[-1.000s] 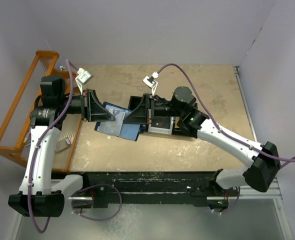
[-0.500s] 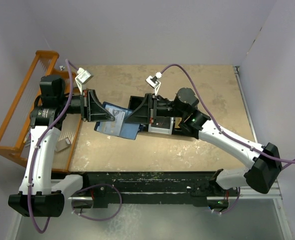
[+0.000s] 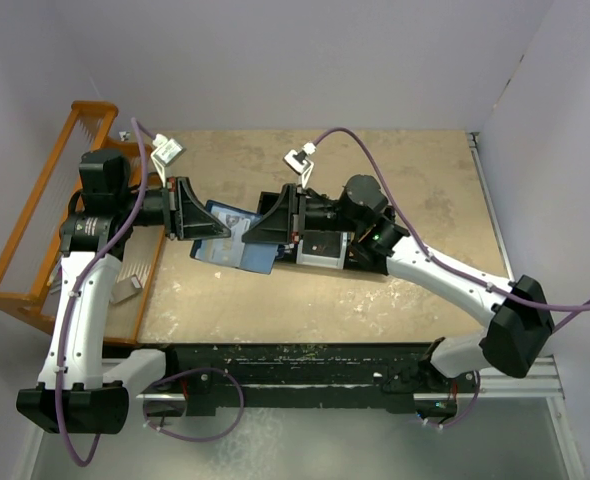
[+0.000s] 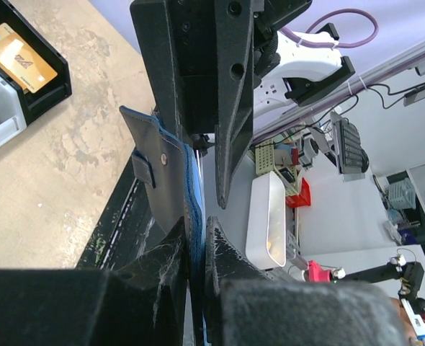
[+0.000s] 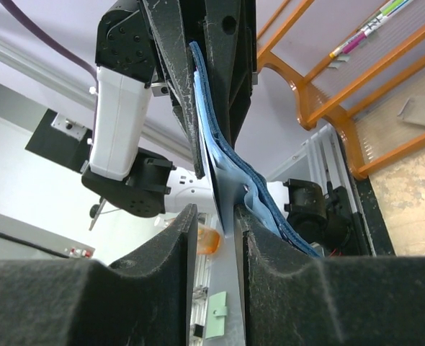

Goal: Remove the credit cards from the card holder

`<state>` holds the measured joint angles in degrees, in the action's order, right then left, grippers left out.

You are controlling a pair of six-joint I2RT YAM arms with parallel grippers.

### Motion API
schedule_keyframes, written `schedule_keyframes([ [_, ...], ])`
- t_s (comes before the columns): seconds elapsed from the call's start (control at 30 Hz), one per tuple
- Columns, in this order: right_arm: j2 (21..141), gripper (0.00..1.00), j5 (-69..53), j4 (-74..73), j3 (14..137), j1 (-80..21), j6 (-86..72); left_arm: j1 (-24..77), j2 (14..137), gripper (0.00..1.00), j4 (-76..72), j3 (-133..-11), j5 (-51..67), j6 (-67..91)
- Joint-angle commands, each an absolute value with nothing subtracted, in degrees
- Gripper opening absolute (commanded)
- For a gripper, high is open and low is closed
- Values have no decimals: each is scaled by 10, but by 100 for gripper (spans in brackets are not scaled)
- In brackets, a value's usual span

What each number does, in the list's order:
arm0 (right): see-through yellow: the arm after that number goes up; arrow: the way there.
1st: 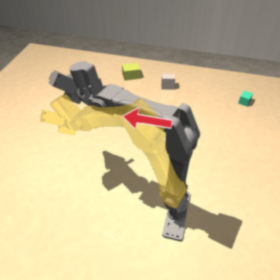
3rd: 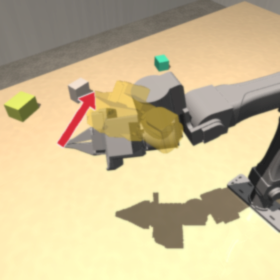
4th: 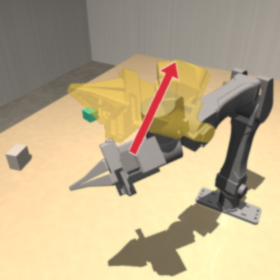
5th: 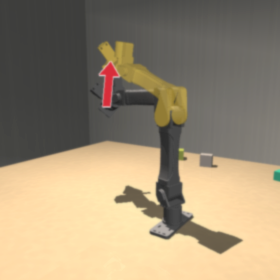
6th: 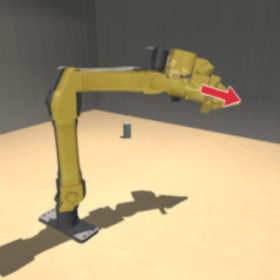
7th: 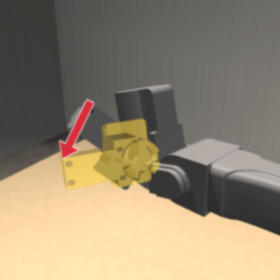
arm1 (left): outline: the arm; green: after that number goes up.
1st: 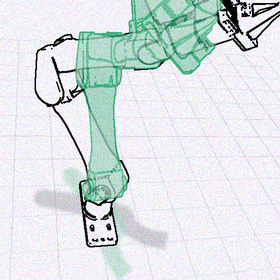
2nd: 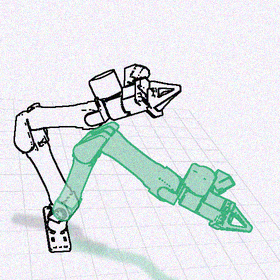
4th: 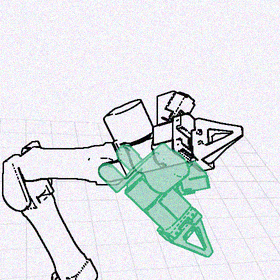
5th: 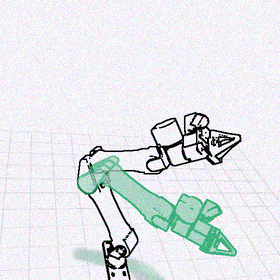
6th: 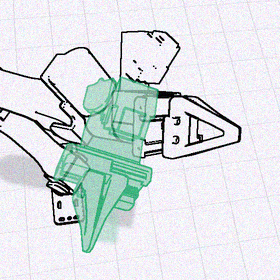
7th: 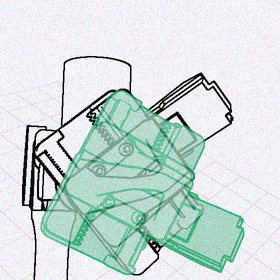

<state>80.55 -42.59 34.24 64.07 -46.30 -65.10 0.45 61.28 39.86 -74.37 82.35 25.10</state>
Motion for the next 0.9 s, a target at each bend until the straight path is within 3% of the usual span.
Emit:
schedule_keyframes([
  [0.0,816,29,-409,381,668,-470,-660,7,605,11,375,-752,851,270],
  [0.2,810,0,-437,408,649,-469,-685,8,605,13,361,-753,862,288],
  [0.67,722,0,-468,380,572,-412,-675,8,599,15,325,-754,889,325],
  [0.87,650,0,-503,162,546,-273,-561,7,607,14,373,-772,881,257],
])
